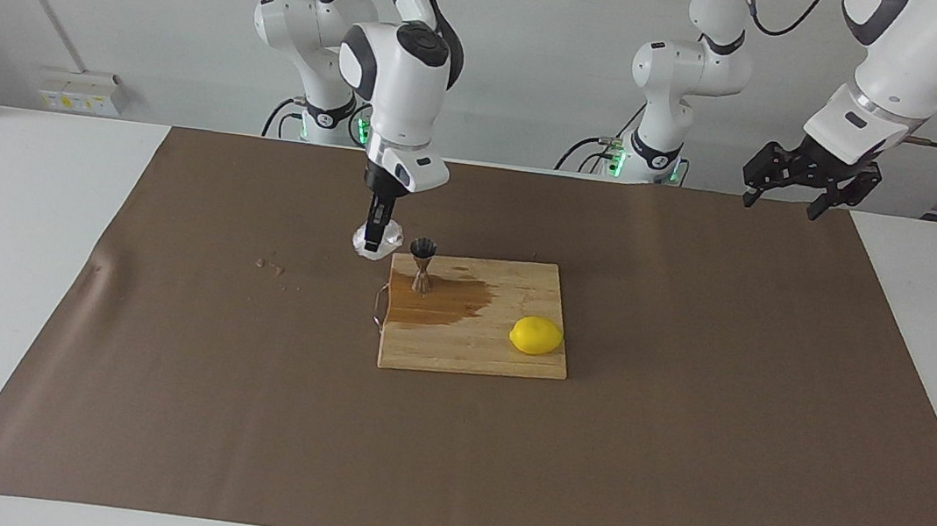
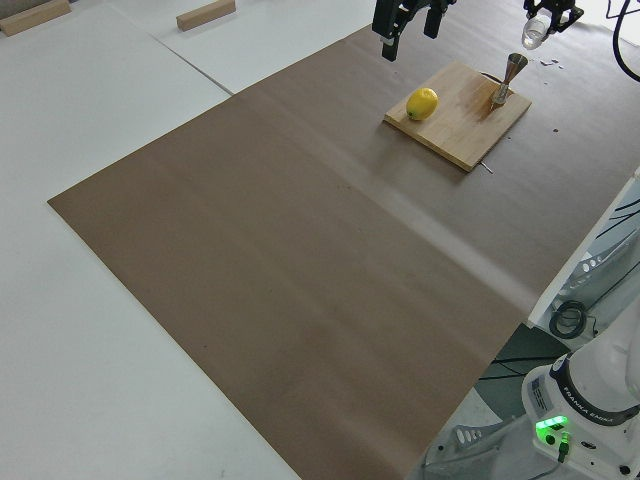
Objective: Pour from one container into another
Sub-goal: 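Carry the white cup back and lower it onto the table, then open the right gripper and release the white cup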
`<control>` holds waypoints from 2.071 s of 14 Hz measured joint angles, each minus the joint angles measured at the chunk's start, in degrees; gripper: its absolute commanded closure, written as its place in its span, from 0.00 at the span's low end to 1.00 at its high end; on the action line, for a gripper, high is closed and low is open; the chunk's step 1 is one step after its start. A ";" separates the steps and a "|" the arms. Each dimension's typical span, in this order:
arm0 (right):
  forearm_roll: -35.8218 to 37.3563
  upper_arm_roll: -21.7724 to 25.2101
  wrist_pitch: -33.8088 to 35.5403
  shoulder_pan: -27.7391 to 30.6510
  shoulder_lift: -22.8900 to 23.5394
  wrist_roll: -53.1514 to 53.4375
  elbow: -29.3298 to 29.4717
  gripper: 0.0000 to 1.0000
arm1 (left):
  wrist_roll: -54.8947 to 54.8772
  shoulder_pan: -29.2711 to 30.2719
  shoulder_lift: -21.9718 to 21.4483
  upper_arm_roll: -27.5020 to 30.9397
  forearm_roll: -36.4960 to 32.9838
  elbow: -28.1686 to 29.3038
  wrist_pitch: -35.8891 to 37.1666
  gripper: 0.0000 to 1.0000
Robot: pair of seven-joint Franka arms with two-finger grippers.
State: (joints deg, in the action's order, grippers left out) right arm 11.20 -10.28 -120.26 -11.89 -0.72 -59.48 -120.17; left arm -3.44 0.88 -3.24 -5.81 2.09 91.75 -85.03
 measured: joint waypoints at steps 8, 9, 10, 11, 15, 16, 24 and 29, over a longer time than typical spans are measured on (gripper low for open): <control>-20.83 0.29 0.00 16.34 0.05 -28.29 -4.60 1.00 | 0.00 0.00 0.00 0.00 0.00 0.00 0.00 0.00; -22.85 0.32 0.00 18.96 -0.01 -32.87 -5.24 1.00 | 0.00 0.00 0.00 0.00 0.00 0.00 0.00 0.00; -24.06 0.33 0.00 21.38 -0.06 -36.80 -5.83 1.00 | 0.00 0.00 0.00 0.00 0.00 0.00 0.00 0.00; -25.08 0.36 0.00 23.62 -0.09 -40.57 -6.47 1.00 | 0.00 0.00 0.00 0.00 0.00 0.00 0.00 0.00; -30.48 0.39 -0.01 33.57 0.52 -57.67 -8.64 1.00 | 0.00 0.00 0.00 0.00 0.00 0.00 0.00 0.00; -31.11 0.43 -0.15 36.37 1.32 -62.27 -8.96 1.00 | 0.00 0.00 0.00 0.00 0.00 0.00 0.00 0.00; -33.50 -0.02 -3.33 42.31 7.03 -72.91 -9.37 0.00 | 0.00 0.00 0.00 0.00 0.00 0.00 0.00 0.00; -36.03 -0.22 2.46 42.19 4.50 -67.73 -6.80 0.00 | 0.00 0.00 0.00 0.00 0.00 0.00 0.00 0.00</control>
State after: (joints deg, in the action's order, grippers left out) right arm -24.83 -10.50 -117.80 30.30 3.79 -127.20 -126.97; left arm -3.44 0.88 -3.24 -5.81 2.09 91.75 -85.03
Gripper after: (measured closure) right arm 0.000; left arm 0.000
